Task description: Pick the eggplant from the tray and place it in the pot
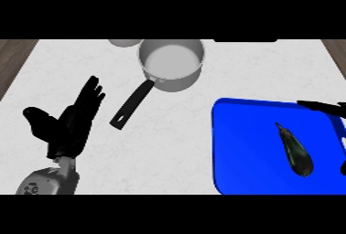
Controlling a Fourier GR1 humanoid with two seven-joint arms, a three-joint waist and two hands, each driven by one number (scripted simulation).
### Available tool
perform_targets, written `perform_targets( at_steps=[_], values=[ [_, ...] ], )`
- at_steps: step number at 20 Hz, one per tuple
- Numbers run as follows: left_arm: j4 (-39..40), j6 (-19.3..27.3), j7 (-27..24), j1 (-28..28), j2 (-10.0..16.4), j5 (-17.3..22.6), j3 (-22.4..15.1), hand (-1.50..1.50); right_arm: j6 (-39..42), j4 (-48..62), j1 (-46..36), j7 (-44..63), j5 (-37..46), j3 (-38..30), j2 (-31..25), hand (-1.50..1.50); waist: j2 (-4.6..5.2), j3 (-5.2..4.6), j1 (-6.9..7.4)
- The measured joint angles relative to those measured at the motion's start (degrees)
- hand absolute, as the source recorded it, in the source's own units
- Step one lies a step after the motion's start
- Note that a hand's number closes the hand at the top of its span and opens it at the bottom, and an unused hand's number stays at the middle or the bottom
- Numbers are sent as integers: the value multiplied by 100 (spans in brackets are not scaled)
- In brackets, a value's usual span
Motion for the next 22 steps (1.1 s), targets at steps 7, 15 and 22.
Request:
perform_targets(
  at_steps=[7, 15, 22],
  values=[
    [23, -184, 47, -51, -43, -63, 170, 0, 11, 111, -111, 115, 624, 19, 549, -150, 4, 1, 10],
    [-165, -402, -64, 281, -97, -70, 320, 0, -112, 107, 94, -68, 1426, 104, 713, -150, 2, 1, 11],
    [145, -481, -124, 36, -248, -162, 454, 0, -111, 363, -74, -90, 2070, 126, 1081, -150, 7, 3, 9]
  ],
)
